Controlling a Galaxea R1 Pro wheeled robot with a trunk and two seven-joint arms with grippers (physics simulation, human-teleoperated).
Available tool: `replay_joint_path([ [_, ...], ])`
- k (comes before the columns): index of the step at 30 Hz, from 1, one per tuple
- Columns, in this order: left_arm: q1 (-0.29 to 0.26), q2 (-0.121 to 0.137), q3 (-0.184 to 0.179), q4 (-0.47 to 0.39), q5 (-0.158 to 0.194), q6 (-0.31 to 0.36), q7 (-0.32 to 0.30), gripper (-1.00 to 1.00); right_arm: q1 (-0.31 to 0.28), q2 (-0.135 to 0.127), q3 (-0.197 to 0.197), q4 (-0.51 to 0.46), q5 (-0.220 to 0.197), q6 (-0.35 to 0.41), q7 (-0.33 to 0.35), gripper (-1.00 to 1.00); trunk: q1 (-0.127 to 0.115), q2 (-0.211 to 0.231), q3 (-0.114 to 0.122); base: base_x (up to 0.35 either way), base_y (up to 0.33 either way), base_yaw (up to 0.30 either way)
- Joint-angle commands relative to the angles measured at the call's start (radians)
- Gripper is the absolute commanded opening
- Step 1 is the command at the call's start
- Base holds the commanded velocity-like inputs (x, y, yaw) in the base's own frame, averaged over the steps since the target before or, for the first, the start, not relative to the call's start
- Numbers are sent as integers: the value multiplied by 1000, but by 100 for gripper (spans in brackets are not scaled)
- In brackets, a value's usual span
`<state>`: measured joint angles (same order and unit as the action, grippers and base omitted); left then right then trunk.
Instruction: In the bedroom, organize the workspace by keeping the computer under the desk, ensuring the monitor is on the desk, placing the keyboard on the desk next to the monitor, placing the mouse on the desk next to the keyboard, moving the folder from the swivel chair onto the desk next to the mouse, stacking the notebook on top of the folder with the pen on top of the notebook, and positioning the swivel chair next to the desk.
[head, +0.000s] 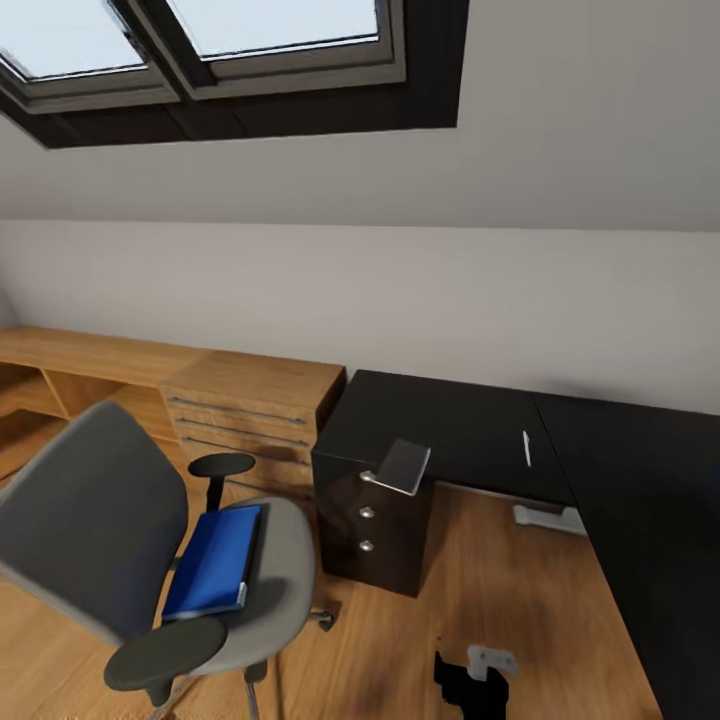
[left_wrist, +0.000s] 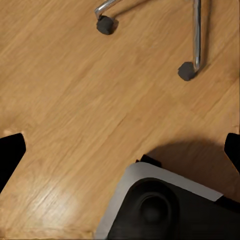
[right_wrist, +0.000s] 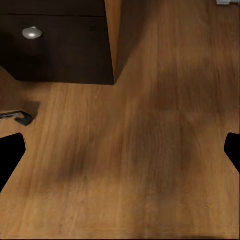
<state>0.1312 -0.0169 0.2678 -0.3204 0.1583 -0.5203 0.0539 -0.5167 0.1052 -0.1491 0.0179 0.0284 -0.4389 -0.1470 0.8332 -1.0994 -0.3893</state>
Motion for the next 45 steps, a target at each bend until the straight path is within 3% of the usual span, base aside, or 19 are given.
replay_joint_path([
  [1,1,2,-4,-3,7,42,8,100,8,-3,-4,2,3,-7,-2,100,0,-1,0,0,0,248],
  [5,1,10,-4,-4,5,164,16,100,27,-13,-4,3,2,-9,-2,100,0,-1,2,0,0,244],
  [7,1,14,-5,-5,-1,272,21,100,38,-17,-4,3,1,-10,-2,100,0,-1,3,0,0,206],
  [12,1,30,-6,-16,-23,323,22,100,42,-24,-5,2,1,-10,-2,100,0,-1,4,0,0,85],
  [14,1,49,-7,-50,-34,333,19,100,43,-29,-4,2,1,-11,-2,100,0,-1,4,0,0,36],
  [17,1,62,-6,-95,-39,319,15,100,44,-31,-4,2,1,-11,-2,100,0,-1,4,0,0,82],
  [21,1,67,-3,-127,-35,183,3,100,44,-33,-6,2,1,-11,-2,100,0,-1,4,0,0,140],
  [23,1,67,-2,-128,-34,161,-16,100,44,-33,-6,2,1,-11,-2,100,0,-1,4,0,0,148],
  [26,1,67,9,-127,-7,146,-57,100,44,-33,-6,2,1,-11,-2,100,0,-1,4,0,0,151],
  [31,1,65,26,-94,83,138,-90,100,44,-31,-5,3,0,-11,-2,100,0,-1,3,0,0,164],
  [36,1,60,28,-64,105,99,-121,100,44,-32,-6,4,-1,-11,-2,100,0,-1,1,0,0,188],
  [45,1,61,27,-30,110,64,-133,100,44,-32,-5,4,2,-11,-1,100,0,-1,-7,0,0,204],
])
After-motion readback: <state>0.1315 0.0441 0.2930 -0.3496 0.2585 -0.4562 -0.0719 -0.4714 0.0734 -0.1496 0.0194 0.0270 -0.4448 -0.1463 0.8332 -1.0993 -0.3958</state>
